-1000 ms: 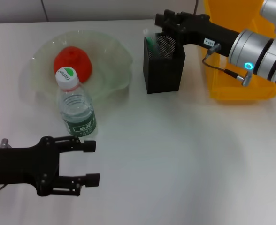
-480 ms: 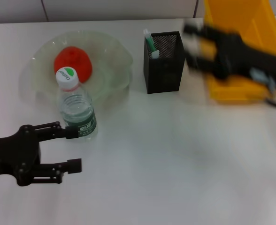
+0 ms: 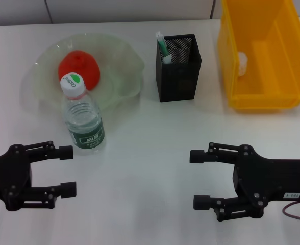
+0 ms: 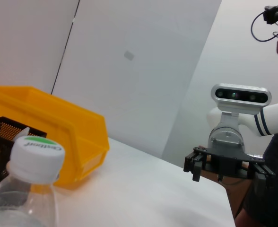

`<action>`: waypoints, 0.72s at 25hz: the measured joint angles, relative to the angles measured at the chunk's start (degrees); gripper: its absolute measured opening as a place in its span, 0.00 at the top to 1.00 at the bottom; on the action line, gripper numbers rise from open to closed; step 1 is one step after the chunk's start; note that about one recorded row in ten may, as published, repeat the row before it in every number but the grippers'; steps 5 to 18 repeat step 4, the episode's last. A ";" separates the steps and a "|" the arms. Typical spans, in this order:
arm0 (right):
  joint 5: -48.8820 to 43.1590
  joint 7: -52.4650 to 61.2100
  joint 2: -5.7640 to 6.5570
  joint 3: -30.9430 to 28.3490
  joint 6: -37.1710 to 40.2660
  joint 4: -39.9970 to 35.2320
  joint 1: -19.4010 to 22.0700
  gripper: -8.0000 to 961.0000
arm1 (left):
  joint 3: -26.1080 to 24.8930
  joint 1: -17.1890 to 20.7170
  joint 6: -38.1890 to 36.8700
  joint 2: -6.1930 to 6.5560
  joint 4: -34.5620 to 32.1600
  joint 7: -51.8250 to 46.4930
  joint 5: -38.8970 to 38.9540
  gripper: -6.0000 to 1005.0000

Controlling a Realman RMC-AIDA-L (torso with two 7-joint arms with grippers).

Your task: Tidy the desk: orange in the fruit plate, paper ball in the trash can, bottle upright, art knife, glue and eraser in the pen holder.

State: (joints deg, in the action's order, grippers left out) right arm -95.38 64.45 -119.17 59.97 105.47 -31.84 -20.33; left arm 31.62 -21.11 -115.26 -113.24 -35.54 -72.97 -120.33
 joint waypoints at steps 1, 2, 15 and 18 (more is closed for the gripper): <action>0.00 0.00 0.00 0.00 0.00 0.00 0.00 0.13 | 0.00 0.00 0.00 0.00 0.00 0.00 0.00 0.16; -0.01 -0.02 0.01 -0.04 -0.06 0.22 -0.09 0.13 | 0.00 0.11 0.01 0.16 0.04 0.05 0.09 0.16; -0.03 -0.03 0.01 -0.14 -0.10 0.43 -0.18 0.13 | -0.19 0.24 0.02 0.28 0.19 0.14 0.19 0.16; -0.03 -0.03 0.01 -0.14 -0.10 0.43 -0.18 0.13 | -0.19 0.24 0.02 0.28 0.19 0.14 0.19 0.16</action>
